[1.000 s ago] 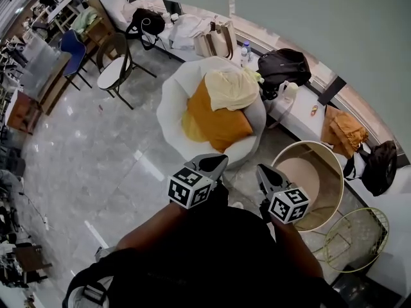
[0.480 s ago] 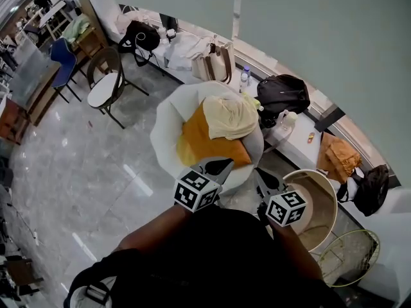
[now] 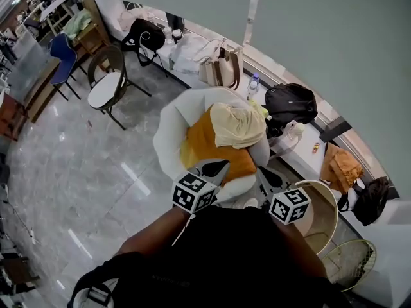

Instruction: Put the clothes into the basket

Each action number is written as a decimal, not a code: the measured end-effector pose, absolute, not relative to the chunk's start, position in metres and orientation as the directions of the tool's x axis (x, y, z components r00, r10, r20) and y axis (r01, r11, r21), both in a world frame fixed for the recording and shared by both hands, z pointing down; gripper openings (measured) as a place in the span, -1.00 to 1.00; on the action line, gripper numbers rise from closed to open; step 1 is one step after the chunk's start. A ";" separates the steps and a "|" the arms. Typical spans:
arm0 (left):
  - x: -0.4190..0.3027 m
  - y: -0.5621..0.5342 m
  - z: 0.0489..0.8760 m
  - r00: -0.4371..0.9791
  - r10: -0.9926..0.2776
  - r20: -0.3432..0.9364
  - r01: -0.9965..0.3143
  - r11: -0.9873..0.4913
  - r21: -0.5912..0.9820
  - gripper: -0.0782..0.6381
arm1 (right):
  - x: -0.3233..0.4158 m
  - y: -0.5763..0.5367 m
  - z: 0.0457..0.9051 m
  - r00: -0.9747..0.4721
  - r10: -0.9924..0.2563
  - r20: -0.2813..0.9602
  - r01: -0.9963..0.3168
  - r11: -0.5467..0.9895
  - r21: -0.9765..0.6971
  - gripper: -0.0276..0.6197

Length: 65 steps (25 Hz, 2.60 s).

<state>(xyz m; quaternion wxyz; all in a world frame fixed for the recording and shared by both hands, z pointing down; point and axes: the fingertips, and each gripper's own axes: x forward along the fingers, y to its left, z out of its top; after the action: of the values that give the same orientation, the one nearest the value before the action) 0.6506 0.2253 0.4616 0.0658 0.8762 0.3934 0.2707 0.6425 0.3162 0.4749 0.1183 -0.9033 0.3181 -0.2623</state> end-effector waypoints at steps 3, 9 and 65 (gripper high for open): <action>0.664 0.217 0.466 0.567 0.708 0.420 0.630 -0.702 0.333 -0.78 | 0.658 0.304 0.476 0.640 -0.659 0.395 -0.541 -0.752 -0.378 -0.86; 0.678 0.207 0.472 0.605 0.675 0.423 0.584 -0.737 0.341 -0.78 | 0.684 0.297 0.479 0.600 -0.693 0.400 -0.583 -0.721 -0.375 -0.86; 0.849 0.260 0.694 0.562 0.267 0.783 -0.005 -0.945 0.326 -0.78 | 1.105 0.403 0.944 0.188 -0.398 0.898 -0.761 -0.637 -0.123 -0.40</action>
<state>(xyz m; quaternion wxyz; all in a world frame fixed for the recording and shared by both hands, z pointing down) 0.8487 0.2599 0.6940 0.1472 0.8715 0.0754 0.4617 1.1053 0.4034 0.9440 -0.1792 -0.7497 0.3867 -0.5063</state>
